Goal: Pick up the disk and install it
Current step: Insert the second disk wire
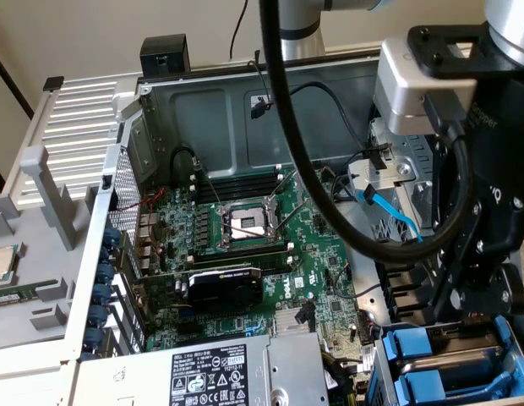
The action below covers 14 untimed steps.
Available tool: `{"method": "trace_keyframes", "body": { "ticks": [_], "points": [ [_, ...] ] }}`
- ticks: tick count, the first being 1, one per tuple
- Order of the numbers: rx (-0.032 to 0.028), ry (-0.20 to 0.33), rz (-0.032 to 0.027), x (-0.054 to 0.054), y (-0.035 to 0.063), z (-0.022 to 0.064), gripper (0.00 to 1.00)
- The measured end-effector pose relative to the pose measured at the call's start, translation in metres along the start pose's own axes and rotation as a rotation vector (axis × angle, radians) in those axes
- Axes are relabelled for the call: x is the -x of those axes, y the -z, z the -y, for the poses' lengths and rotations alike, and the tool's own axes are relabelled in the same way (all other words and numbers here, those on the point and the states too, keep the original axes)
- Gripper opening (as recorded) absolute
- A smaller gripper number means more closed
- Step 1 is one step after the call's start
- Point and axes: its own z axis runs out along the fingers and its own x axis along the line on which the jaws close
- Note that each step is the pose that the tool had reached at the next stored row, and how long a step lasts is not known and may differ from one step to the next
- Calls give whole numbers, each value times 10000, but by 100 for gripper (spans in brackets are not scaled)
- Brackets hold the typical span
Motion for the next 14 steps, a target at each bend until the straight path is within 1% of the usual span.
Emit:
{"method": "trace_keyframes", "body": {
  "ticks": [3, 14],
  "points": [
    [-5, -6, -94, 4, 0, 3, 16],
    [-6, -6, -103, 6, -21, 12, 16]
  ]
}}
